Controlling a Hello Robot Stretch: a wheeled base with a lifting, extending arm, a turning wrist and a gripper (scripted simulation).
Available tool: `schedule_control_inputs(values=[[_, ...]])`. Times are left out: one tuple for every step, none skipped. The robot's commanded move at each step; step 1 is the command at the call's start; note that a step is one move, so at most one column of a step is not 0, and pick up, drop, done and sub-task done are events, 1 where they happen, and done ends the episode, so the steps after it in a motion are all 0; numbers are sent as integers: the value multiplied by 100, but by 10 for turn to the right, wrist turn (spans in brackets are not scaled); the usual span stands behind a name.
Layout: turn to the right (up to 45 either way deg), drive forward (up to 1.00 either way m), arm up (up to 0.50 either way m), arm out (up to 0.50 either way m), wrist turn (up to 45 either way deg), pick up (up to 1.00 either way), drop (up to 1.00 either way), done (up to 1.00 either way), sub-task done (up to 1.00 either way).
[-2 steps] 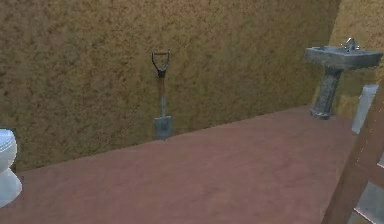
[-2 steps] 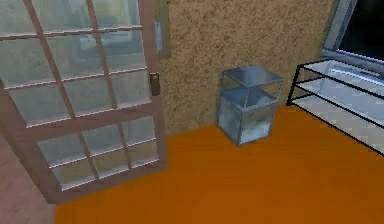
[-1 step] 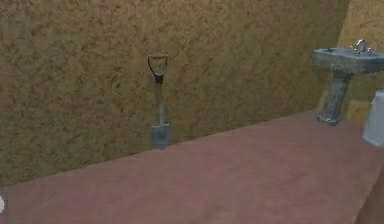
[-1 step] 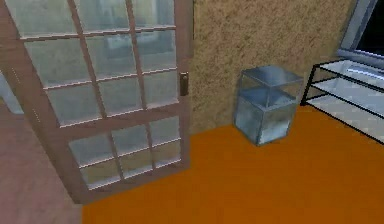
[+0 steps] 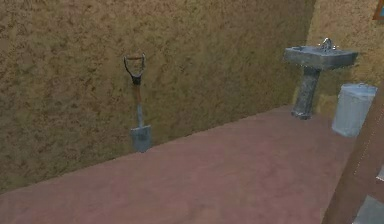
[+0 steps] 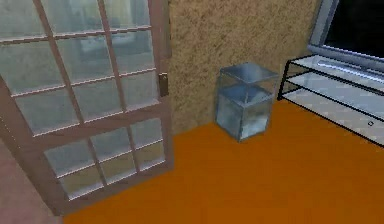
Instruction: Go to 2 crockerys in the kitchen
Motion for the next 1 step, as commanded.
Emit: schedule_control_inputs(values=[[0,85,0,0,0,0,0,0,0]])
